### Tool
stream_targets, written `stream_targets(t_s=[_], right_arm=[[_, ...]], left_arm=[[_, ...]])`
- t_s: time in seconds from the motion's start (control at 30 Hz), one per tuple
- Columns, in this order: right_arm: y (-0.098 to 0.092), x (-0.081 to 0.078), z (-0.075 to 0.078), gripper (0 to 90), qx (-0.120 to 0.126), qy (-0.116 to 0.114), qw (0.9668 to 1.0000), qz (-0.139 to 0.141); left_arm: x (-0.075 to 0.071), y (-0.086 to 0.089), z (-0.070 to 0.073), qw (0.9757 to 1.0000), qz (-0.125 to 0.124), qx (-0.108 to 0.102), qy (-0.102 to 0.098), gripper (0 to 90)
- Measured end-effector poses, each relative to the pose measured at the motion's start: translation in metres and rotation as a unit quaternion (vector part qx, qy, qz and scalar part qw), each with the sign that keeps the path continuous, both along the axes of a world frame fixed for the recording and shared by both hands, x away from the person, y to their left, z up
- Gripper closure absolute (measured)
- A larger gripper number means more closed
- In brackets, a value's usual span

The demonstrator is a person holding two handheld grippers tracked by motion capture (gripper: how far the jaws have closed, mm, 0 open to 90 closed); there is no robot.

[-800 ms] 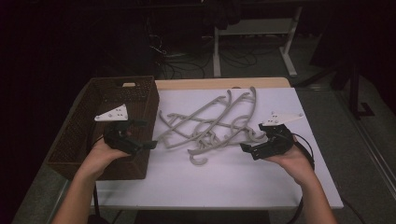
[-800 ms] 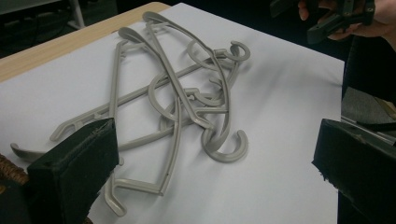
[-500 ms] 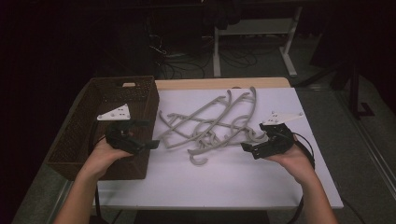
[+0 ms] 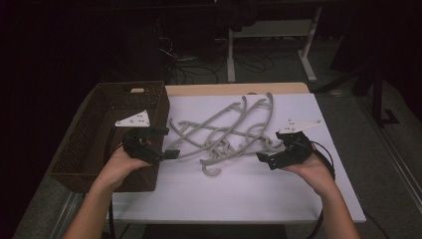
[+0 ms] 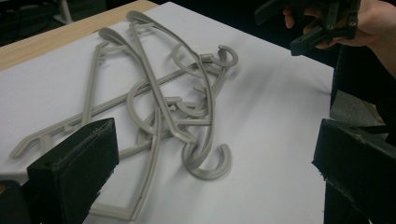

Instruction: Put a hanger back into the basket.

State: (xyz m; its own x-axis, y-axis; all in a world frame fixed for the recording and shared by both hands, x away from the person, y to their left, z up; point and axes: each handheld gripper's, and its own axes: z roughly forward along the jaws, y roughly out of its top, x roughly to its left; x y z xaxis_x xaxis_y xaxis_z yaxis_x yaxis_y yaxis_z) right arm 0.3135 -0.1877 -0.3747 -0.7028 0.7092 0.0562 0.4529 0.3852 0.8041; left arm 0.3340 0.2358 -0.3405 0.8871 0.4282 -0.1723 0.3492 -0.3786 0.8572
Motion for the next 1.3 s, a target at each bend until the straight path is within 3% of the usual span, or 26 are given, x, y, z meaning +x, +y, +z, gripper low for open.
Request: stream_targets(t_s=[0.37,0.8,1.17,1.3], right_arm=[[-0.002,0.002,-0.002,0.0,0.000,0.004,1.0000,-0.001],[-0.009,0.003,-0.003,0.0,0.006,0.004,1.0000,-0.007],[-0.011,0.003,-0.003,0.0,0.007,0.004,0.9999,-0.009],[-0.011,0.003,-0.002,0.0,0.007,0.004,0.9999,-0.008]], left_arm=[[0.005,-0.028,0.000,0.9998,-0.017,0.004,0.004,0.1],[0.018,-0.075,0.000,0.9992,-0.041,0.003,0.002,0.1],[0.028,-0.116,-0.015,0.9979,-0.059,0.027,0.005,0.2],[0.033,-0.127,-0.021,0.9980,-0.058,0.026,0.005,3.7]])
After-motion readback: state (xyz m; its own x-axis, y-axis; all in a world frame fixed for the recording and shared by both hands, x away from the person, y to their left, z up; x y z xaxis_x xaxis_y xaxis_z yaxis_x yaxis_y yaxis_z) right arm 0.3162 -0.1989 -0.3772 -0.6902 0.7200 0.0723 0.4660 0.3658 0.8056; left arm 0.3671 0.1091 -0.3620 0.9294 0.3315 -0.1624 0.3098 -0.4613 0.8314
